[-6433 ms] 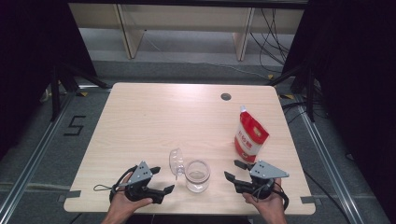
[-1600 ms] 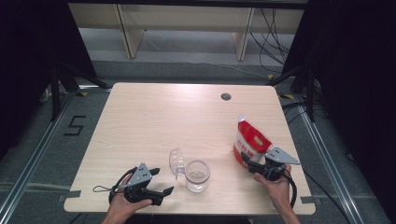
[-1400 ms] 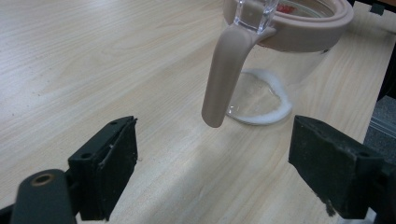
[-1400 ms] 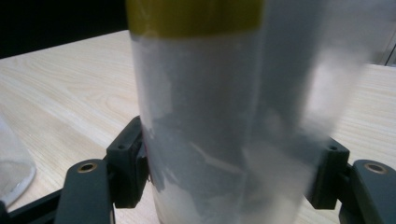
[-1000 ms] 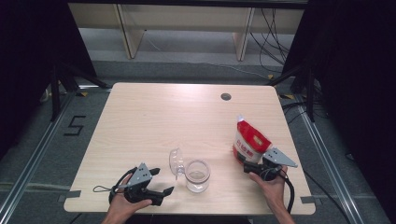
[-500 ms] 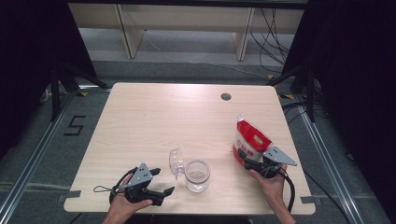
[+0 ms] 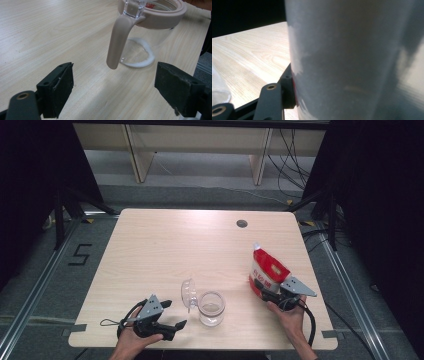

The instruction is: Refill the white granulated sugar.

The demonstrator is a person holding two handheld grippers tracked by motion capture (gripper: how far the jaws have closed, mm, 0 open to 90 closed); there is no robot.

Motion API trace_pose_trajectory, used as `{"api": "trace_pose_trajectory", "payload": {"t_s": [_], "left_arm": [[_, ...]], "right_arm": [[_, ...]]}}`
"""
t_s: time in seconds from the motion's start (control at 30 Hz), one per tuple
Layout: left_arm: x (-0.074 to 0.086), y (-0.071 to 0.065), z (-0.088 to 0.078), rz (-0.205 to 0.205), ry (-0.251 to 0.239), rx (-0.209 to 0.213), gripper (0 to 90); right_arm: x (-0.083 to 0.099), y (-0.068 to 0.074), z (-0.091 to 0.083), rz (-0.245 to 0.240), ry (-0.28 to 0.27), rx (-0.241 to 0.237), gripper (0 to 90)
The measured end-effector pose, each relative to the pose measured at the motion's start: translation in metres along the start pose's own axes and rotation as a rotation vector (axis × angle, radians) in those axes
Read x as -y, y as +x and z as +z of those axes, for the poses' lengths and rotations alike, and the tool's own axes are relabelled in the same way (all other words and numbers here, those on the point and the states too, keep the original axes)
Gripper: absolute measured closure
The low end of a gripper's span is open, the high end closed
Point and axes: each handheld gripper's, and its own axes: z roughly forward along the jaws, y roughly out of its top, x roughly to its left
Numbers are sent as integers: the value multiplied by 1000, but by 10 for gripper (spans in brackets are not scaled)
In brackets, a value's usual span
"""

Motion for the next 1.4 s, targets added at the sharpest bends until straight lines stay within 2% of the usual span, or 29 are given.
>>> {"api": "trace_pose_trajectory", "payload": {"t_s": [0.03,0.07,0.13,0.23,0.27,0.3,0.33,0.37,0.4,0.47,0.53,0.57,0.63,0.67,0.7,0.73,0.77,0.8,0.87,0.9,0.93,0.97,1.03,1.07,1.1,1.13,1.2,1.3,1.4], "left_arm": [[0,0,0,-2,-1,0,152],[0,0,0,0,-1,-1,152],[0,0,0,-2,-2,1,152],[0,0,0,-2,-2,-2,152],[0,1,0,2,-2,-2,152],[0,0,0,-3,1,0,152],[0,0,0,6,2,-1,152],[0,0,0,12,4,-4,154],[0,0,0,12,8,-1,158],[0,-1,0,9,-1,1,157],[-1,1,-1,29,-1,-1,157],[0,0,-1,1,1,-8,157],[0,0,-1,2,-1,-4,157],[0,1,-1,8,4,-8,157],[0,0,0,10,1,-5,158],[0,0,0,7,1,-5,157],[0,0,0,10,1,-5,158],[0,0,-1,9,-1,-5,158],[0,1,-1,10,4,-11,158],[0,2,-2,26,18,-19,159],[0,2,-1,20,4,-9,159],[0,2,-1,32,7,-9,159],[0,2,-1,35,5,-9,159],[0,3,-1,35,6,-10,159],[0,3,-1,33,7,-9,159],[0,2,0,29,5,-8,159],[-1,3,-1,35,8,-10,159],[-1,3,-2,35,3,-17,159],[-1,3,-2,33,3,-11,158]], "right_arm": [[0,1,-1,16,3,12,430],[0,1,-1,8,10,18,431],[0,1,-1,22,3,11,437],[0,2,-1,15,12,18,446],[0,2,-1,26,-7,31,449],[-1,2,-2,30,26,18,452],[-1,3,-3,30,28,18,454],[-1,0,-2,7,26,8,455],[-1,2,-3,17,26,11,457],[-2,1,-3,3,23,6,460],[-3,2,-5,-11,32,12,463],[-3,3,-6,-6,32,11,465],[-4,4,-8,-67,16,1,469],[-4,4,-9,-91,32,11,469],[-4,5,-8,-94,4,8,470],[-5,2,-8,-160,17,8,470],[-6,6,-10,-154,25,9,471],[-7,6,-10,-172,24,2,471],[-10,7,-10,-283,21,31,472],[-10,11,-12,-282,44,22,473],[-11,13,-13,-290,48,21,473],[-13,14,-14,-339,36,35,474],[-17,19,-17,-369,40,42,474],[-19,22,-18,-366,30,31,474],[-20,25,-20,-356,17,40,475],[-23,27,-22,-367,13,43,475],[-27,33,-25,-423,18,53,475],[-32,39,-30,-453,-7,56,475],[-38,47,-35,-530,-8,59,476]]}}
